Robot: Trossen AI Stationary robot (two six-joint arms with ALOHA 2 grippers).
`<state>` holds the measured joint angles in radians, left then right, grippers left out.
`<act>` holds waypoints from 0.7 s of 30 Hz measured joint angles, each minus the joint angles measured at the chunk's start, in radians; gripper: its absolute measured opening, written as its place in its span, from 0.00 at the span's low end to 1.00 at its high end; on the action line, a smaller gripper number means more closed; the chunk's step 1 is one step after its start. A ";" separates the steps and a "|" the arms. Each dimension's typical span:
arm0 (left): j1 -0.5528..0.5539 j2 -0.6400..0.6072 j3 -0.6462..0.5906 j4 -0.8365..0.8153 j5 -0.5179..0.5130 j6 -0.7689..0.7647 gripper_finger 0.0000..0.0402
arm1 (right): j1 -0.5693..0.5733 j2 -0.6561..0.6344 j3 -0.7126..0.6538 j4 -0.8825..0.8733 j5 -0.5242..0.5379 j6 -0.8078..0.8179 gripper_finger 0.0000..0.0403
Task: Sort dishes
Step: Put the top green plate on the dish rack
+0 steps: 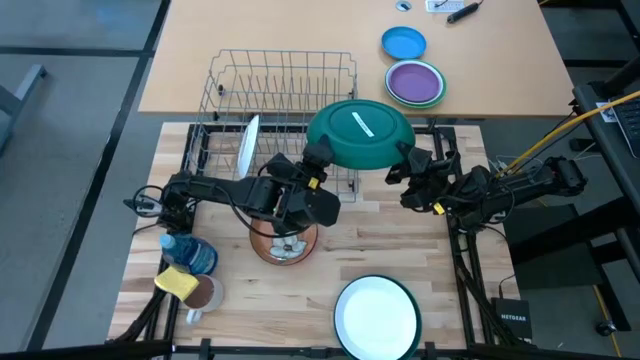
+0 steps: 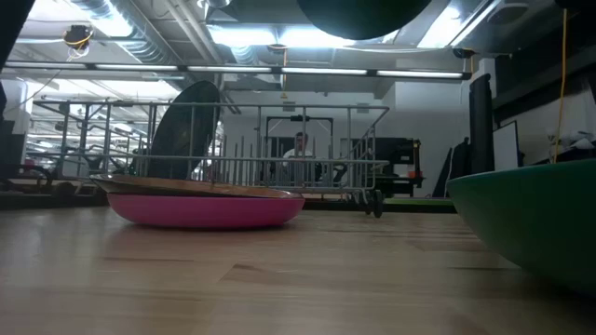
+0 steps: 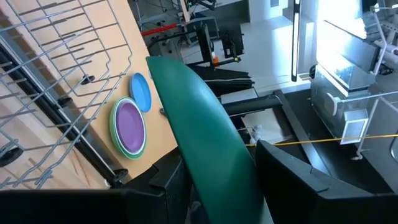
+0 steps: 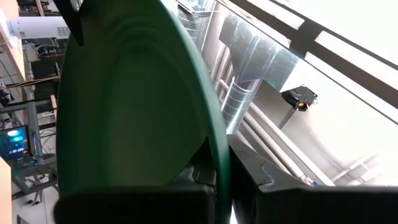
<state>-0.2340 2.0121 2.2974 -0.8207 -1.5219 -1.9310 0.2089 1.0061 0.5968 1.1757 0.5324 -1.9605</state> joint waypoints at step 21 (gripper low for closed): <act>0.011 0.000 0.000 -0.001 0.011 0.004 0.40 | 0.000 0.000 0.000 0.000 0.005 -0.007 0.05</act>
<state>-0.2230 2.0121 2.2974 -0.8218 -1.5113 -1.9274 0.2089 1.0065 0.5968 1.1759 0.5377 -1.9671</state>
